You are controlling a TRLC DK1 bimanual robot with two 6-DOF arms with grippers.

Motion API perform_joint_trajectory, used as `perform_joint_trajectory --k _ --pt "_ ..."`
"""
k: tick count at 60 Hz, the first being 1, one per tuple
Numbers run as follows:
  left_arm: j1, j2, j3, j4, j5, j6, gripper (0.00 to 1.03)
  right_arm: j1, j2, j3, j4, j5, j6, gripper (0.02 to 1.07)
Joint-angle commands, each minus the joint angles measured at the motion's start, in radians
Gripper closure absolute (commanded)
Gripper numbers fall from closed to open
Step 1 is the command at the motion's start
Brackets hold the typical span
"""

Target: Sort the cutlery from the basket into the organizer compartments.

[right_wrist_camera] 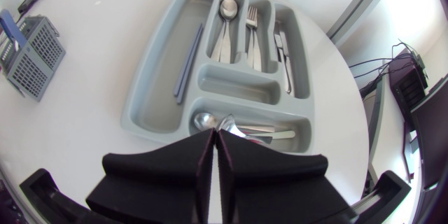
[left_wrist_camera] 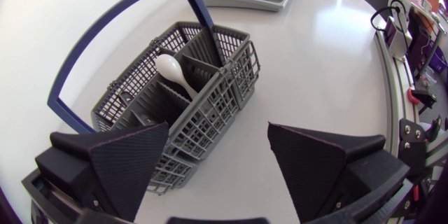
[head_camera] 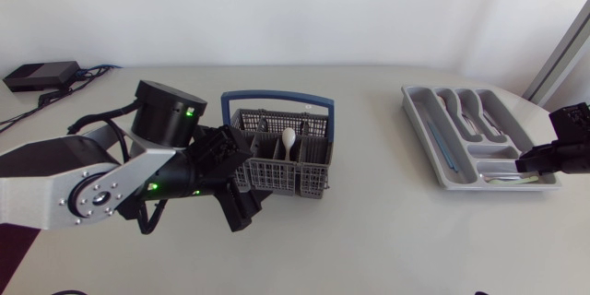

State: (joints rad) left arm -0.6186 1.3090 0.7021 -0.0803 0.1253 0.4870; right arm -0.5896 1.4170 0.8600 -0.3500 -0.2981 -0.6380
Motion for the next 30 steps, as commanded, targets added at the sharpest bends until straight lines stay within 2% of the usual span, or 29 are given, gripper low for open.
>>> perform_joint_trajectory --k 1,10,30 --pt "-0.013 -0.001 0.028 -0.009 -0.009 -0.025 0.06 -0.019 0.043 0.019 0.052 0.017 -0.042 1.01" --pt "-0.015 0.006 0.033 -0.009 -0.009 -0.036 0.06 -0.032 0.145 0.028 0.164 0.047 -0.072 1.01" --pt "-0.007 0.009 0.027 -0.009 -0.009 -0.042 0.06 0.007 0.238 -0.016 0.261 0.116 -0.084 1.01"
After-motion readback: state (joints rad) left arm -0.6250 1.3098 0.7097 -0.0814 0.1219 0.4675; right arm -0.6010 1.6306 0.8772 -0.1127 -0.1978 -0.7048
